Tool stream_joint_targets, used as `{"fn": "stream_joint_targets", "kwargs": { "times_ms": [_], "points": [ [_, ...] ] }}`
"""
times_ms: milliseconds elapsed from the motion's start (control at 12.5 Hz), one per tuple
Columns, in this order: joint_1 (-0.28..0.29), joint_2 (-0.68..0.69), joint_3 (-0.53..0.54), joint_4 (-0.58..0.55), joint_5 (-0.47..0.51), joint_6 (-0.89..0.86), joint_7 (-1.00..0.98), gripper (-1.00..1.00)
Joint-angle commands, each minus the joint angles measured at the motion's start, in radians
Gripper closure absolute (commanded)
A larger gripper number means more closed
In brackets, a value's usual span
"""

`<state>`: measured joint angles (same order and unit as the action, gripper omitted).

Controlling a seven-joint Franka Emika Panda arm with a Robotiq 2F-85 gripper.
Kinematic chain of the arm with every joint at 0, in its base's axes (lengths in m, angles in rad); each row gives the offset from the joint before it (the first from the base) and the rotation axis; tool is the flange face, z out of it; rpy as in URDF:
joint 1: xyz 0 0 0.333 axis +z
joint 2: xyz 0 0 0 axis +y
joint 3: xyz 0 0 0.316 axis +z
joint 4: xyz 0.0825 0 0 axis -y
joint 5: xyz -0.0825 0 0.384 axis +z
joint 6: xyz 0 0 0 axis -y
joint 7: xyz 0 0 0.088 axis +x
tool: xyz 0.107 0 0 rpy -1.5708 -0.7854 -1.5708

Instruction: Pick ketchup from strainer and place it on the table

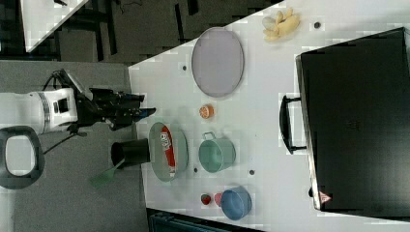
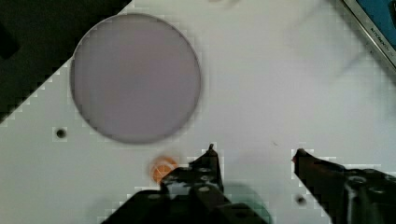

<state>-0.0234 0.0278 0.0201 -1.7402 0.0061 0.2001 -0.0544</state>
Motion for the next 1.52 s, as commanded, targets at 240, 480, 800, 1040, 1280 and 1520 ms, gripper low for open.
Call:
{"fn": "stream_joint_targets", "kwargs": {
  "times_ms": [240, 480, 800, 1040, 1280, 1520],
  "points": [
    [-0.083, -0.204, 0.088, -0.075, 0.01, -0.158, -0.017, -1.0],
    [-0.051, -0.159, 0.18, -0.075, 0.011, -0.092, -0.017, -1.0],
    [-0.007, -0.079, 0.374, -0.076, 0.01, -0.039, -0.016, -1.0],
    [0.011, -0.004, 0.52, -0.078, 0.006, 0.021, 0.008, -1.0],
    [0.029, 0.081, 0.627, -0.112, 0.001, 0.096, 0.044, -1.0],
    [0.056, 0.157, 0.673, -0.182, -0.04, 0.241, 0.082, -1.0]
  ]
}}
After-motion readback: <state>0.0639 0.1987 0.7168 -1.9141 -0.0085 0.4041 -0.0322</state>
